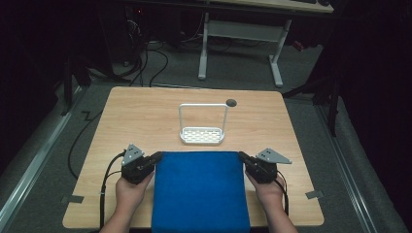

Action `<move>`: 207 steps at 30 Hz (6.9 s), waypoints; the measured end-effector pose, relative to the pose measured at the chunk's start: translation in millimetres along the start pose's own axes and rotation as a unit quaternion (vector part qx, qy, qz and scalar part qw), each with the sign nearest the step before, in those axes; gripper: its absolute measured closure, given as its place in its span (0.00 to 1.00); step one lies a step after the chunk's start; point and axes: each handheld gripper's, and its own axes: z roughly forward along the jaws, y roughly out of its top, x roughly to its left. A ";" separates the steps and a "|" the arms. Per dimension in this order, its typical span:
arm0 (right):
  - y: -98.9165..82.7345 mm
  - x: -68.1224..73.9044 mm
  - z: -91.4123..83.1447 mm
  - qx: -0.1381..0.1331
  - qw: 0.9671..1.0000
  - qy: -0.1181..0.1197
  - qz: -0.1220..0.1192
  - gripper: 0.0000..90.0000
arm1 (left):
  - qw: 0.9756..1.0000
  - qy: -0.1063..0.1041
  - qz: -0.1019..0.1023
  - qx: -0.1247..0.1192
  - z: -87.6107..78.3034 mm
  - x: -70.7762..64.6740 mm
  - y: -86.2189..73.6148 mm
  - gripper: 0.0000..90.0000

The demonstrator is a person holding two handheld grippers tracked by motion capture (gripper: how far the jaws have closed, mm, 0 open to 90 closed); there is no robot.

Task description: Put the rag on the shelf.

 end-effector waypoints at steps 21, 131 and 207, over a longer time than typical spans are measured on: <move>37.5 20.2 -36.3 -0.102 0.994 0.001 -0.027 0.98 | 0.993 0.009 0.052 -0.105 -41.5 -25.7 43.8 0.97; 83.8 -81.1 130.8 0.026 0.998 -0.053 0.024 0.99 | 0.996 0.024 0.013 0.087 135.2 81.3 94.6 0.97; 88.8 -83.0 68.5 0.001 0.995 -0.100 0.011 0.63 | 0.997 0.076 -0.024 0.024 52.2 86.2 81.2 0.60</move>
